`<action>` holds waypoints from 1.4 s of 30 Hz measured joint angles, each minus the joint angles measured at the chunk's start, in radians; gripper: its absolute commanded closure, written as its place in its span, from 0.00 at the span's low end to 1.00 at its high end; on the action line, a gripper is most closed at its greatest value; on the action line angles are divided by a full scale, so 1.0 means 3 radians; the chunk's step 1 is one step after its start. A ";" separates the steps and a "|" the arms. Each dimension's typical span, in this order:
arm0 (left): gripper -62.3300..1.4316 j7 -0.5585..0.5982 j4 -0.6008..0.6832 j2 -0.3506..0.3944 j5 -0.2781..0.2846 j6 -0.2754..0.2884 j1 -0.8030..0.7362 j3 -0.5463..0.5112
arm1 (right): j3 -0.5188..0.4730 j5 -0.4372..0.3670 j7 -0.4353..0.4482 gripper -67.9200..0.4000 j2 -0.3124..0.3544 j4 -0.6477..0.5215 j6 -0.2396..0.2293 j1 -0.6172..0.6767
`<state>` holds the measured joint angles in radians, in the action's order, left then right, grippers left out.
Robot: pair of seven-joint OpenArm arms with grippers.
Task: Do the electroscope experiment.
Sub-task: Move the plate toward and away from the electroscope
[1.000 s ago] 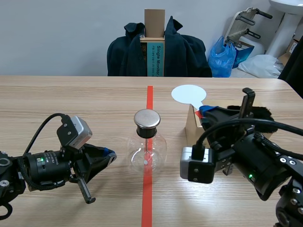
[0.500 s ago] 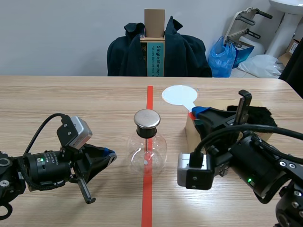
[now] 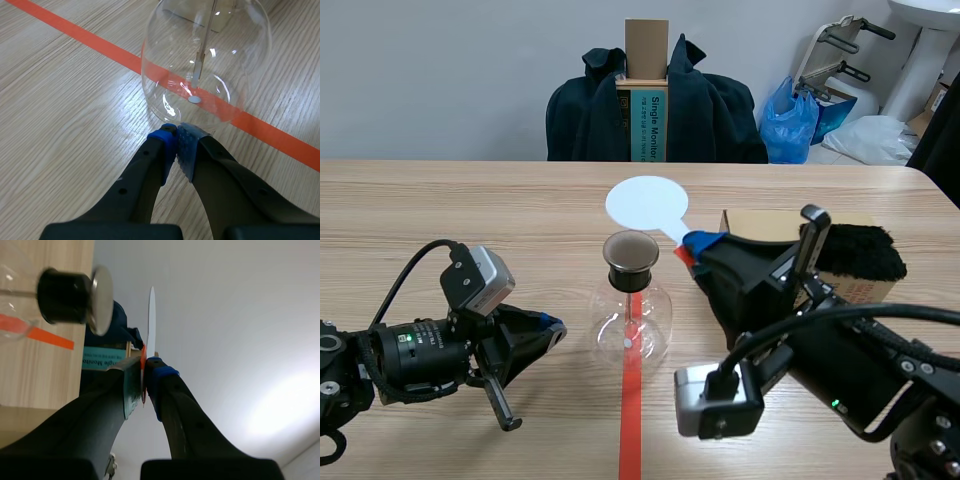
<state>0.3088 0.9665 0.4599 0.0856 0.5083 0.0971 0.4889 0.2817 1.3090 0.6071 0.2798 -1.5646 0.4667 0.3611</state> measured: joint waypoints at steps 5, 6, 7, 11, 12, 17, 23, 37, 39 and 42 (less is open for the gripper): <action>0.95 0.0000 0.0000 0.0000 0.0001 0.0000 0.0000 0.0000 | 0.0032 0.0000 0.0081 0.98 0.0000 0.0114 0.0102 0.0000; 0.95 0.0000 0.0000 0.0000 0.0001 0.0000 0.0000 0.0000 | 0.0032 0.0000 0.0084 0.98 0.0000 0.0114 0.0103 0.0000; 0.95 0.0000 0.0000 0.0000 0.0001 0.0000 0.0000 0.0000 | 0.0032 0.0000 0.0097 0.98 0.0000 0.0114 0.0103 0.0000; 0.95 0.0000 0.0000 0.0000 0.0001 0.0000 0.0000 0.0000 | 0.0032 0.0000 0.0128 0.98 0.0000 0.0114 0.0102 0.0000; 0.95 0.0000 0.0000 0.0000 0.0001 0.0000 0.0000 0.0000 | 0.0032 0.0000 0.0141 0.98 0.0000 0.0114 0.0100 0.0000; 0.95 0.0000 0.0000 0.0000 0.0001 0.0000 0.0000 0.0000 | 0.0032 0.0000 0.0169 0.98 0.0000 0.0114 0.0084 0.0000; 0.95 -0.0001 0.0000 0.0000 0.0001 0.0000 0.0000 0.0000 | 0.0032 0.0000 0.0165 0.98 0.0000 0.0114 0.0079 0.0000; 0.95 -0.0001 0.0000 0.0000 0.0001 0.0000 0.0000 0.0000 | 0.0032 -0.0004 -0.0725 0.98 0.0000 0.0114 -0.0015 0.0000; 0.95 -0.0001 0.0000 0.0000 0.0001 0.0000 0.0000 0.0000 | 0.0032 -0.0014 -0.0863 0.98 0.0000 0.0114 -0.0033 0.0000; 0.95 -0.0001 0.0000 0.0000 0.0000 0.0000 0.0000 0.0000 | 0.0032 -0.0014 -0.1041 0.98 0.0000 0.0114 -0.0034 0.0000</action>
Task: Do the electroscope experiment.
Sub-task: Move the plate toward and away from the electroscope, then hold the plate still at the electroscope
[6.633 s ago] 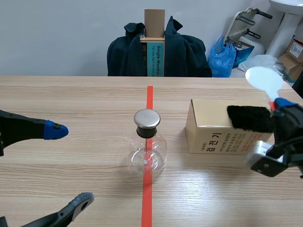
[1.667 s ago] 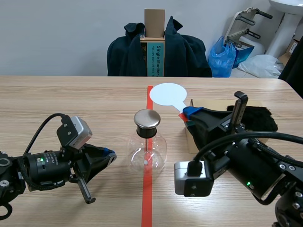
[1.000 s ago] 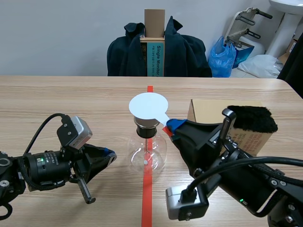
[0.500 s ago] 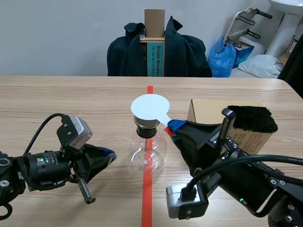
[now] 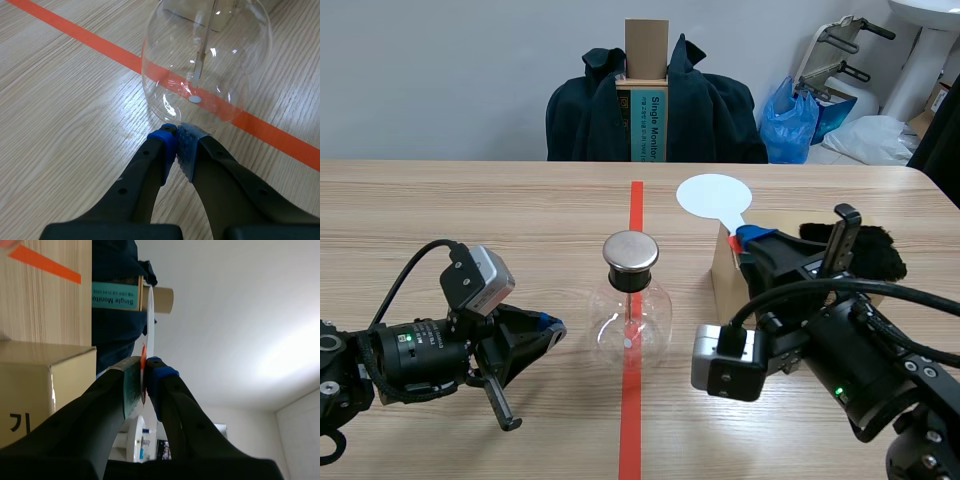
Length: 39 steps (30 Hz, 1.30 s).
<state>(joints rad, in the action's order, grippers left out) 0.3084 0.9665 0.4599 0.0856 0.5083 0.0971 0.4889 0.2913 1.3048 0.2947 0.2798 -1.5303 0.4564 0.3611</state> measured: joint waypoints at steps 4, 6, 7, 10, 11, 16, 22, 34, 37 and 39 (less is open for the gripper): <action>0.95 0.0000 0.0000 0.0000 0.0000 0.0000 0.0000 0.0000 | 0.0000 0.0000 -0.0080 0.98 0.0000 0.0000 -0.0001 0.0000; 0.95 0.0000 0.0000 0.0000 0.0000 0.0000 0.0000 0.0000 | 0.0000 0.0000 -0.0079 0.98 0.0000 0.0000 0.0000 0.0000; 0.95 0.0000 0.0000 0.0000 0.0000 0.0000 0.0000 0.0000 | 0.0000 0.0000 -0.0075 0.98 0.0000 0.0000 -0.0003 0.0000; 0.95 -0.0001 0.0000 0.0000 0.0000 0.0000 0.0000 0.0000 | 0.0000 0.0000 0.0015 0.98 0.0000 0.0000 -0.0072 0.0000; 0.95 -0.0001 0.0000 0.0000 0.0000 0.0000 0.0000 0.0000 | 0.0000 0.0000 0.0076 0.98 0.0001 0.0000 -0.0107 0.0000; 0.95 -0.0001 0.0000 0.0000 0.0000 0.0000 0.0000 0.0000 | 0.0000 0.0001 0.0338 0.98 0.0001 0.0000 -0.0165 0.0000; 0.95 -0.0001 0.0000 0.0000 0.0000 0.0000 0.0000 0.0000 | 0.0000 0.0001 0.0664 0.98 0.0000 0.0000 -0.0164 0.0000; 0.95 -0.0001 0.0000 0.0000 0.0000 0.0000 0.0000 0.0000 | 0.0000 0.0001 0.1105 0.98 0.0001 0.0000 -0.0151 0.0000; 0.95 -0.0001 0.0000 0.0000 0.0000 0.0000 0.0000 0.0000 | 0.0000 0.0001 0.1138 0.98 0.0000 0.0000 -0.0151 0.0000; 0.95 -0.0001 0.0000 0.0000 0.0000 0.0000 0.0000 0.0000 | 0.0000 0.0001 0.1138 0.98 0.0000 0.0000 -0.0151 0.0000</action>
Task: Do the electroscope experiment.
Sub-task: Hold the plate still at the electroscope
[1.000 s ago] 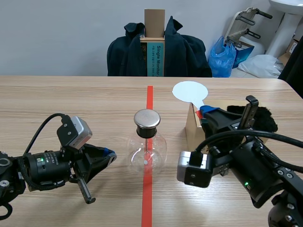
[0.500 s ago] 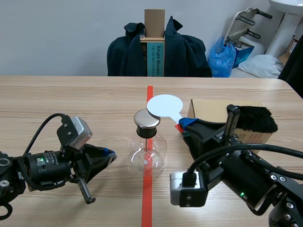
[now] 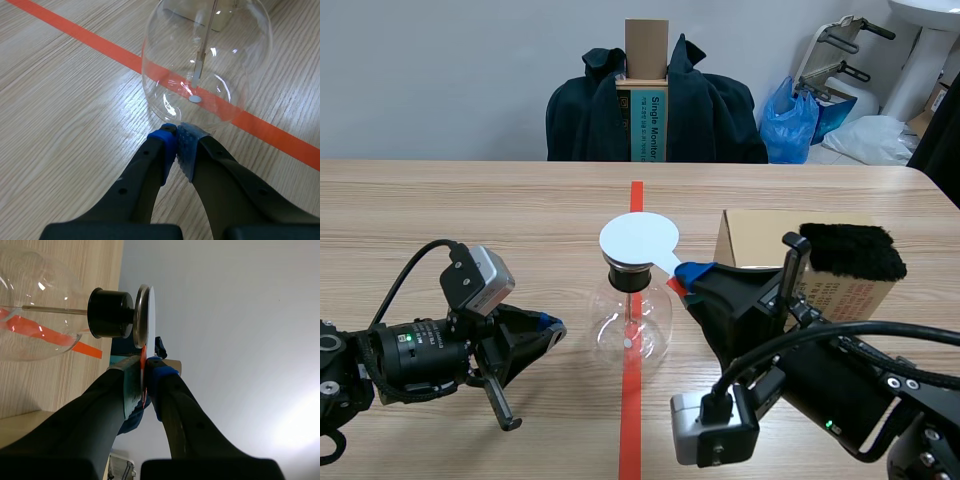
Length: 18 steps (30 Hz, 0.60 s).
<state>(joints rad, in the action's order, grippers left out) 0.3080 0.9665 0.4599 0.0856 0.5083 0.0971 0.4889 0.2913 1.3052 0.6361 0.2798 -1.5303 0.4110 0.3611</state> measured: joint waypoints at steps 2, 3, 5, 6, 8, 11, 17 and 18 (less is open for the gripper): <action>0.95 0.0000 0.0000 0.0000 0.0000 0.0000 0.0000 0.0000 | 0.0000 0.0000 -0.0001 0.98 0.0000 0.0000 0.0000 0.0000; 0.95 0.0000 0.0000 0.0000 0.0000 0.0000 0.0000 0.0000 | 0.0000 0.0000 -0.0001 0.98 0.0000 0.0000 0.0000 0.0000; 0.95 0.0000 0.0000 0.0000 0.0000 0.0000 0.0000 0.0000 | 0.0000 0.0000 -0.0001 0.98 0.0000 0.0000 0.0000 0.0000; 0.95 0.0000 0.0000 0.0000 0.0000 0.0000 0.0000 0.0000 | 0.0000 0.0000 -0.0001 0.98 0.0000 0.0000 0.0000 0.0000; 0.95 0.0000 0.0000 0.0000 0.0000 0.0000 0.0000 0.0000 | 0.0000 0.0000 -0.0001 0.98 0.0000 0.0000 0.0000 0.0000; 0.95 0.0000 0.0000 0.0000 0.0000 0.0000 0.0000 0.0000 | 0.0000 -0.0001 -0.0003 0.98 0.0000 0.0000 0.0000 0.0000; 0.95 0.0000 0.0000 0.0000 0.0000 0.0000 0.0000 0.0000 | 0.0000 -0.0064 -0.0004 0.98 0.0000 0.0000 0.0000 0.0000; 0.95 0.0000 0.0000 0.0000 0.0000 0.0000 0.0000 0.0000 | 0.0000 -0.0075 -0.0005 0.98 0.0000 0.0000 0.0000 0.0000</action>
